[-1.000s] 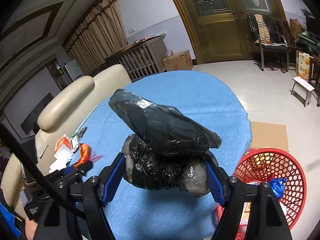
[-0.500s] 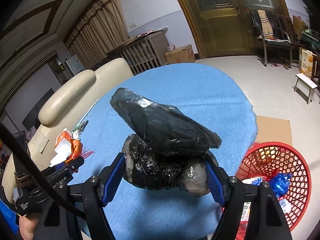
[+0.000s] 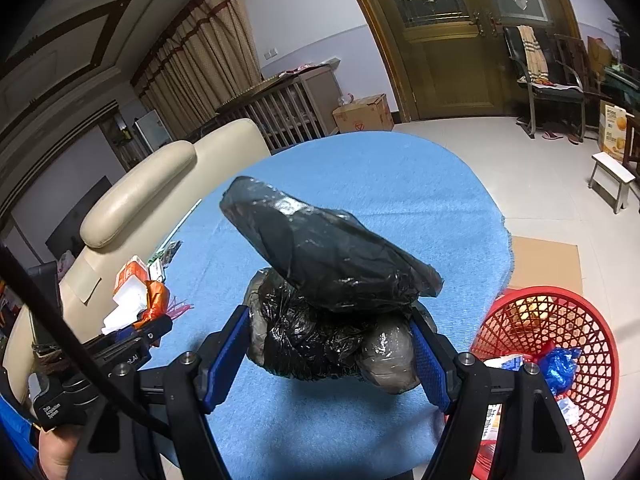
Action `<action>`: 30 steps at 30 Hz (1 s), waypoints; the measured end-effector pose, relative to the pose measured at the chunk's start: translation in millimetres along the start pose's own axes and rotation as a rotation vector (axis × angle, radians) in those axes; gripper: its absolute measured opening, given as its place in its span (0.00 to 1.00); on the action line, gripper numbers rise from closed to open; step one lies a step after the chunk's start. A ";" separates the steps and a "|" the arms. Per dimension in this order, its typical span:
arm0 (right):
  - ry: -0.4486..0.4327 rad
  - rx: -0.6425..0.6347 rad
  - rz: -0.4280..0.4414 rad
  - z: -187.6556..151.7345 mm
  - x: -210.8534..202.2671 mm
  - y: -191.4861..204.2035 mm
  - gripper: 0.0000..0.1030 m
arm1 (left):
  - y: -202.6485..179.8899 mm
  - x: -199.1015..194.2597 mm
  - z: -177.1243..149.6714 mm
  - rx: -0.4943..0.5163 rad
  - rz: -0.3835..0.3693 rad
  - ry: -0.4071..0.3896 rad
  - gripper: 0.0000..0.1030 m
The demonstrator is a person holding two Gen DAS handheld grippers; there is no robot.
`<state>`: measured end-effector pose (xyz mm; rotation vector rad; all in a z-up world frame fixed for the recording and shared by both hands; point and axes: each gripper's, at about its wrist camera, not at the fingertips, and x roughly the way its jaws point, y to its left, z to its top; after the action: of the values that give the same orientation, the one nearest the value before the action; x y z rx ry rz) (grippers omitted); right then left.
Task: Collect trash
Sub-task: 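Lift the orange bundle and black bag and carry them toward the wastebasket, then open both tools to drop the orange bundle and black bag into the wastebasket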
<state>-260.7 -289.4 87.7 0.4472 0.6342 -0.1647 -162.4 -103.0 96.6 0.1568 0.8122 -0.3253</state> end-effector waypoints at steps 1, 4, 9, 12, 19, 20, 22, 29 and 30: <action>-0.003 0.000 -0.002 -0.1 -2.0 -0.6 0.76 | -0.1 -0.5 0.0 0.001 -0.002 -0.001 0.30; -0.016 0.005 -0.013 -1.1 -9.9 -6.0 0.76 | -2.6 -2.7 -0.2 0.008 -0.013 -0.008 0.30; -0.038 0.041 -0.069 -3.5 -27.2 -30.1 0.76 | -25.5 -3.7 -0.1 0.052 -0.058 -0.013 0.30; -0.051 0.078 -0.128 -7.1 -39.5 -56.0 0.76 | -51.8 -4.5 1.8 0.101 -0.107 -0.020 0.30; -0.036 0.196 -0.300 -20.9 -56.5 -136.4 0.76 | -117.1 -6.6 5.0 0.211 -0.224 -0.022 0.30; -0.025 0.209 -0.323 -23.7 -56.5 -147.5 0.76 | -126.0 -6.7 5.1 0.228 -0.236 -0.022 0.30; 0.012 0.235 -0.346 -29.1 -53.2 -166.0 0.76 | -139.5 -6.9 3.9 0.252 -0.253 -0.019 0.30; 0.090 0.282 -0.363 -48.4 -40.5 -196.1 0.76 | -182.0 -10.3 -4.0 0.328 -0.299 -0.001 0.30; 0.109 0.291 -0.363 -51.8 -37.3 -199.6 0.76 | -186.3 -11.0 -4.9 0.336 -0.304 0.001 0.30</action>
<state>-374.6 -443.7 3.0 0.6220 0.7994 -0.5859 -236.9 -274.2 98.8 0.3484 0.7778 -0.7493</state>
